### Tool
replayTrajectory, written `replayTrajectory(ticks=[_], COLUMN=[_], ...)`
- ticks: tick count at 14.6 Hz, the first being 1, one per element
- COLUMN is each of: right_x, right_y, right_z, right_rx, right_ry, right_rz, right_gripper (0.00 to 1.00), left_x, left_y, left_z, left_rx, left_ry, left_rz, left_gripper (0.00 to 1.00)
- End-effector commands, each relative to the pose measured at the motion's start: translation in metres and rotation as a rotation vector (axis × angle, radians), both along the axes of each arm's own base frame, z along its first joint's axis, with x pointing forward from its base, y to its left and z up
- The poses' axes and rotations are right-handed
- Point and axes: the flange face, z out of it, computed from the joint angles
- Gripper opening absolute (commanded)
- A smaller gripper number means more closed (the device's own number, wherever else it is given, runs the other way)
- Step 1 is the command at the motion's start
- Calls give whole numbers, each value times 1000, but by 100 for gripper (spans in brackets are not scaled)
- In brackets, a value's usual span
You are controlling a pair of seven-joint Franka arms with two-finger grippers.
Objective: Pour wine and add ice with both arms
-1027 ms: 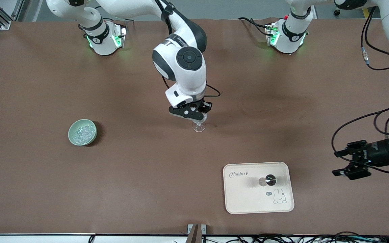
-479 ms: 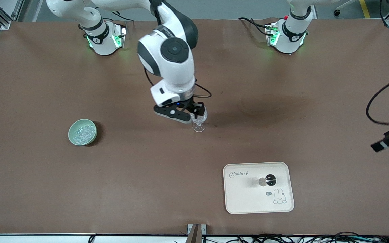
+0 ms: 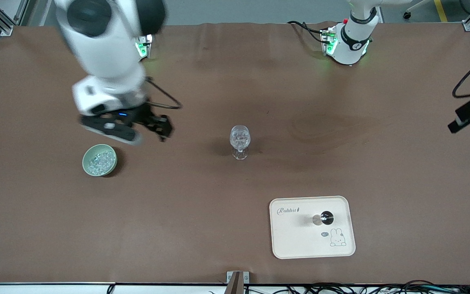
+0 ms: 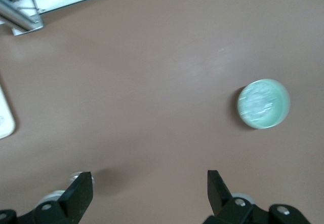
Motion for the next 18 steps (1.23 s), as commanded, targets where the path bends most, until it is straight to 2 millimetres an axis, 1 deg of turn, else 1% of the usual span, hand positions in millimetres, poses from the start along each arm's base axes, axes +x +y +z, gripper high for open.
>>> replayTrajectory(ticks=[1, 2, 3, 4, 5, 6, 7, 8, 9, 10, 11, 12, 14, 15, 18], right_x=[-8, -10, -13, -13, -15, -17, -19, -21, -21, -22, -21, -24, -30, -29, -28], right_y=[-58, -72, -90, -114, -136, -162, -183, -200, -218, -229, -234, -244, -254, -262, -262], right_z=[29, 33, 43, 50, 57, 64, 68, 69, 64, 59, 54, 49, 44, 43, 45], right_rx=[0, -3, 0, 1, 2, 13, 34, 52, 73, 85, 89, 93, 95, 95, 94], right_ry=[28, 41, 47, 52, 59, 68, 82, 96, 108, 112, 103, 102, 109, 111, 106], right_rz=[68, 66, 50, 42, 67, 91, 96, 92, 77, 77, 78, 74, 88, 90, 145], right_gripper=[100, 100, 100, 100, 100, 100, 100, 100, 100, 100, 100, 100, 100, 100, 100], left_x=[-48, -58, -66, -71, -72, -70, -71, -70, -66, -60, -56, -56, -56, -51, -52], left_y=[-23, -27, -31, -35, -38, -42, -49, -50, -50, -49, -53, -62, -68, -68, -68], left_z=[8, 7, 4, 0, 0, -2, -3, -6, -10, -16, -18, -21, -25, -33, -30], left_rx=[65, 88, 97, 98, 99, 97, 96, 98, 103, 113, 126, 130, 122, 121, 120], left_ry=[22, 35, 44, 54, 54, 57, 62, 69, 77, 87, 87, 92, 105, 120, 114], left_rz=[-70, -79, -87, -95, -100, -108, -108, -110, -111, -110, -115, -121, -66, -39, -34], left_gripper=[100, 100, 100, 100, 100, 100, 100, 100, 100, 100, 100, 100, 100, 100, 100])
